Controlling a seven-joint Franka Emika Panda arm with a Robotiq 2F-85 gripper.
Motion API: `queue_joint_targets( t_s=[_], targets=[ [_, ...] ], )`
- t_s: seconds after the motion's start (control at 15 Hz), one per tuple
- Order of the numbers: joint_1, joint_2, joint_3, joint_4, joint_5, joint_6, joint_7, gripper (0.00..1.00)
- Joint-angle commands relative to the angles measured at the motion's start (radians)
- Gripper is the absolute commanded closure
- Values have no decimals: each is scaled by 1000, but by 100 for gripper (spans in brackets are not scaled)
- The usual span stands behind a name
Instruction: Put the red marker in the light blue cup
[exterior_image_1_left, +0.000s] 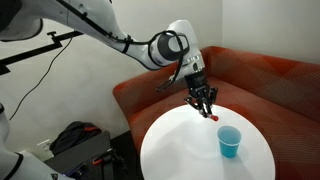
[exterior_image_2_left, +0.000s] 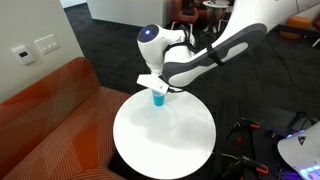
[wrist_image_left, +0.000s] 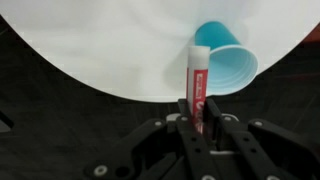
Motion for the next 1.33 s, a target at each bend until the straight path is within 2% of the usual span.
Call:
queue_joint_targets(
  t_s=[0.0, 0.47, 0.8, 1.27],
  targets=[
    [18, -16, -35, -17, -133, -58, 216, 95],
    [2, 59, -17, 48, -349, -244, 594, 95],
    [-37, 137, 39, 122, -444, -376, 584, 95],
    [-66, 223, 91, 207, -592, -353, 562, 95]
  ],
)
